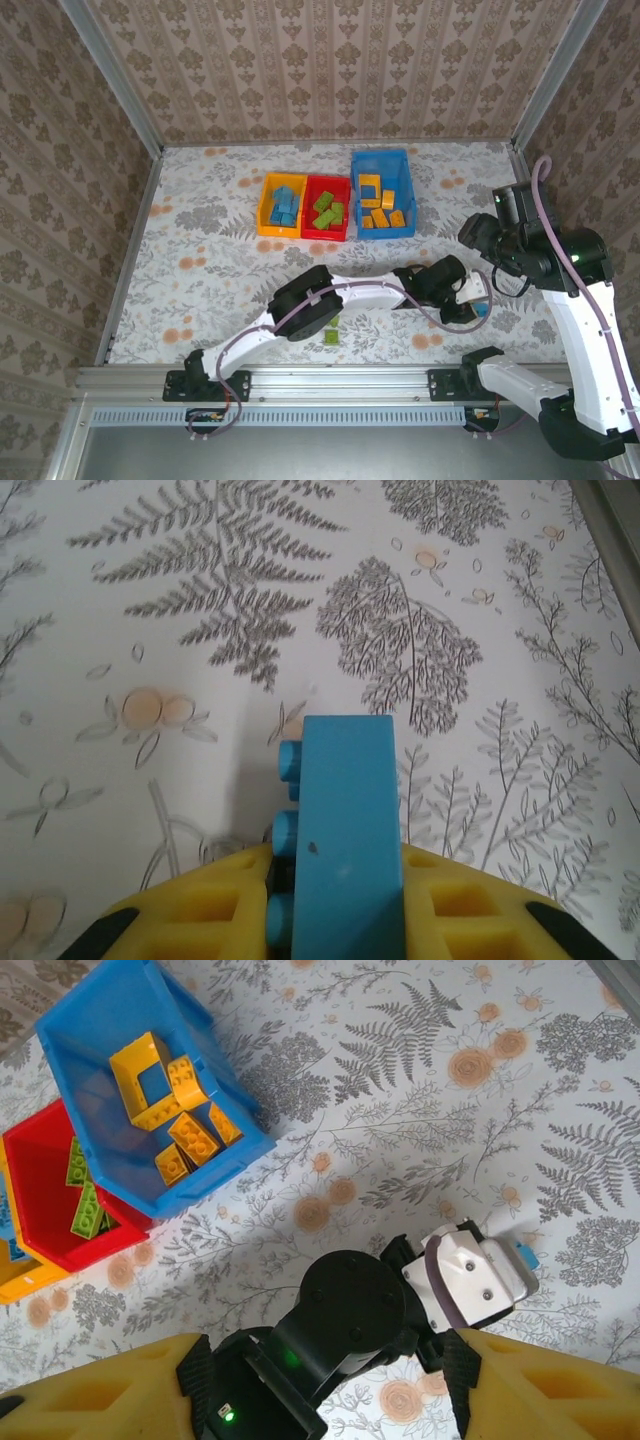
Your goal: Sort the legos into containers by color
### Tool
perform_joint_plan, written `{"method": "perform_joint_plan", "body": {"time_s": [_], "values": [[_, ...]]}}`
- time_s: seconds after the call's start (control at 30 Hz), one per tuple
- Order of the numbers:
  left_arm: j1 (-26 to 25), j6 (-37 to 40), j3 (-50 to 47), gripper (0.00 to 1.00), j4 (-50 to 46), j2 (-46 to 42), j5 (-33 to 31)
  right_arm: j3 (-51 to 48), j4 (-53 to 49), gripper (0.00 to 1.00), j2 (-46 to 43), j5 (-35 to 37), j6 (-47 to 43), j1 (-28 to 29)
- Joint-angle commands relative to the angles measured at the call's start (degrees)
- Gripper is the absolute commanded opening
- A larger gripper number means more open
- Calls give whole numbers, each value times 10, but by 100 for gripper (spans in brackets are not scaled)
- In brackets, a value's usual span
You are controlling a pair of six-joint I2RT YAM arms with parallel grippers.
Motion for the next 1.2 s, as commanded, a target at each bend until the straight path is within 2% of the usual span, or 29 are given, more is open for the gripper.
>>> {"method": "perform_joint_plan", "body": {"time_s": [0.0,0.1,0.27,0.43,0.57,0.67,0.83,0.97,1.17], "values": [[19,-31,-74,23,19,-101,-42,5,40,63,5,-34,-35,-2],[55,-66,-189,23,58,-200,-73,13,78,62,28,-67,-59,10],[139,-120,-360,23,44,-380,-121,13,163,61,77,-78,-80,91],[250,-151,-437,24,-110,-530,-162,-4,275,62,143,-116,-75,161],[357,-162,-442,25,-240,-584,-176,3,337,62,205,-160,-100,192],[429,-176,-430,25,-296,-585,-170,16,363,62,260,-198,-128,204],[491,-184,-378,26,-359,-518,-180,29,376,62,319,-217,-159,218],[512,-195,-336,25,-386,-457,-198,25,383,62,339,-226,-158,220],[511,-202,-270,27,-400,-388,-205,14,379,62,344,-226,-158,220]]}}
